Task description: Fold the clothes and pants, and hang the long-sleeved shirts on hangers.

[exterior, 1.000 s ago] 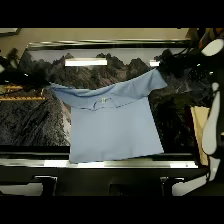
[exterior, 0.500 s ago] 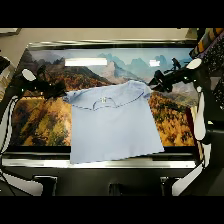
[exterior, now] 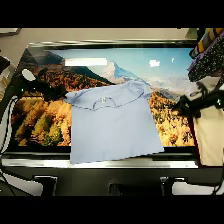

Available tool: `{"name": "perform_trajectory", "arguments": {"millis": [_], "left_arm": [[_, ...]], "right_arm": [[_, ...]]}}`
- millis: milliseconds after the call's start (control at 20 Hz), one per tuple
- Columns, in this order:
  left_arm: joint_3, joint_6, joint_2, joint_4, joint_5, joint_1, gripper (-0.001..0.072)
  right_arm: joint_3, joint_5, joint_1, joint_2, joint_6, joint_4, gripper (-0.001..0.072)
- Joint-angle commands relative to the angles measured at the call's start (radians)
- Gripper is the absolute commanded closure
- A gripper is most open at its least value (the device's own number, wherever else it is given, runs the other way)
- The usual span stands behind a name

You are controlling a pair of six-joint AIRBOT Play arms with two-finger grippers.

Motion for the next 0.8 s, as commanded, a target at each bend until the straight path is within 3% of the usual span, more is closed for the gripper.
{"name": "perform_trajectory", "arguments": {"millis": [0, 250, 750], "left_arm": [[0.0, 0.002, 0.001, -0.001, -0.033, 0.001, 0.069], [-0.001, 0.009, 0.0, 0.0, -0.066, 0.001, 0.0689], [-0.001, 0.009, 0.0, 0.0, -0.066, 0.001, 0.0689]], "right_arm": [[-0.405, -0.131, -0.021, 0.187, -0.031, -0.069, 0.0283], [-0.638, -0.219, -0.021, 0.3, -0.053, -0.095, 0.0283], [-0.706, -0.336, -0.021, 0.3, -0.099, 0.011, 0.0299]]}}
